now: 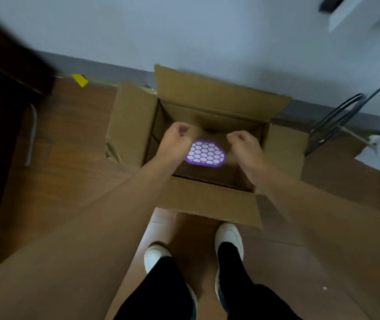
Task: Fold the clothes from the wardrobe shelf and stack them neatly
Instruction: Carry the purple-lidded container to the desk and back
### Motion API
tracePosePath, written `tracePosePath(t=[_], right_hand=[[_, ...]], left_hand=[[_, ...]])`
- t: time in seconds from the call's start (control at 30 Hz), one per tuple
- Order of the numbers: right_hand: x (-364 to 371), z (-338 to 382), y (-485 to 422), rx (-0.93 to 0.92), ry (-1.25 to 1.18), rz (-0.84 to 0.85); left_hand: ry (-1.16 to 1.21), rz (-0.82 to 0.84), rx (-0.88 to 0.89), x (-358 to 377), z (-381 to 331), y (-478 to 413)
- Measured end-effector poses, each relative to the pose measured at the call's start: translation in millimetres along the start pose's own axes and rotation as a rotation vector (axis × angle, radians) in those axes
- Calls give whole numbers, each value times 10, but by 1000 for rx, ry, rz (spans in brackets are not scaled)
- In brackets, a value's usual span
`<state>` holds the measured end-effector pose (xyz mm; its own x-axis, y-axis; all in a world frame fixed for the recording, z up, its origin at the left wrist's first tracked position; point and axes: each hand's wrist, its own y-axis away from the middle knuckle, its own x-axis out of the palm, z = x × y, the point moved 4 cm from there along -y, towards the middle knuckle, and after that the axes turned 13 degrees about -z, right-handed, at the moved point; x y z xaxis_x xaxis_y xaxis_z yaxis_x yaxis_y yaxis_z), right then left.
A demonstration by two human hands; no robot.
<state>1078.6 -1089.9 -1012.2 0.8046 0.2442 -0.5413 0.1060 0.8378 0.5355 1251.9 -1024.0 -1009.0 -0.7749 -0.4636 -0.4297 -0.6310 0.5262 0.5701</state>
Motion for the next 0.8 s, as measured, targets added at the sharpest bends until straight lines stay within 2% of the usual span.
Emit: tracePosePath(t=[0.1, 0.23, 0.37, 0.6, 0.8], right_hand=[[-366, 681, 568, -31, -35, 18], [-850, 1511, 1427, -102, 0, 89], [-1213, 2109, 2263, -176, 80, 237], [-1593, 2353, 3514, -162, 248, 521], [-1868, 2099, 4324, -291, 553, 786]], left_hand=[[84, 37, -11, -578, -563, 634], [315, 35, -176, -1508, -1135, 1571], [471, -58, -302, -2335, -1348, 2510], [644, -361, -425, -3167, -1216, 4161], [841, -634, -534, -3199, -854, 5628]])
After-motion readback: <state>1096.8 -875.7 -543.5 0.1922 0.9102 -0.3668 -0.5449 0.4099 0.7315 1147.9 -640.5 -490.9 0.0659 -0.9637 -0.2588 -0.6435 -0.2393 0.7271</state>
